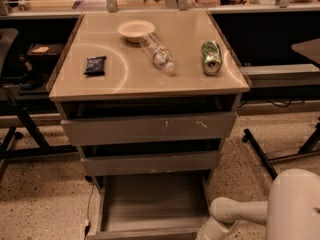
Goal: Close bottom drawer
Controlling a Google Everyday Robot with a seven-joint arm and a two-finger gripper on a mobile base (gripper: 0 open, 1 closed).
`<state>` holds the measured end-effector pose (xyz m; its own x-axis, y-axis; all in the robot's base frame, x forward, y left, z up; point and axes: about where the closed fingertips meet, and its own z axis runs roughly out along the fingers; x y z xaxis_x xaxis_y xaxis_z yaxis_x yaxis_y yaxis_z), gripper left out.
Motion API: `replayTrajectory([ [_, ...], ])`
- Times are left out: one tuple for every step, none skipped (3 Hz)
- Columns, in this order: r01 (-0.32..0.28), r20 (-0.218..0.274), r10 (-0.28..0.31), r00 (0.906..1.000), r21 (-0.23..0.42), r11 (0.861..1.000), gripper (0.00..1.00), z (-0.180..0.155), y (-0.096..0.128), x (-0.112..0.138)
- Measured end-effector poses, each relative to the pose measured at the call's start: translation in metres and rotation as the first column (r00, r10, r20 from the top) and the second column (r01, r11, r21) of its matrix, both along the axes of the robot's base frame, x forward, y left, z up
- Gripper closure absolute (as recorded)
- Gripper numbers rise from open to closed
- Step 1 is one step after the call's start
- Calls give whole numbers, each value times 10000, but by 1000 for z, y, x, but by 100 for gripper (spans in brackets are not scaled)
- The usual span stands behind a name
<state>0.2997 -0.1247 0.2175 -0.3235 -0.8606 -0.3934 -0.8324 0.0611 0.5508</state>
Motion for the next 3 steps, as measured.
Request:
replayTrajectory([
  [27, 524, -31, 9986, 70, 10000, 100, -7, 7, 18],
  [-54, 822, 53, 9966, 6, 10000, 100, -13, 9, 37],
  [78, 937, -48, 9956, -309, 9995, 100, -32, 5, 54],
])
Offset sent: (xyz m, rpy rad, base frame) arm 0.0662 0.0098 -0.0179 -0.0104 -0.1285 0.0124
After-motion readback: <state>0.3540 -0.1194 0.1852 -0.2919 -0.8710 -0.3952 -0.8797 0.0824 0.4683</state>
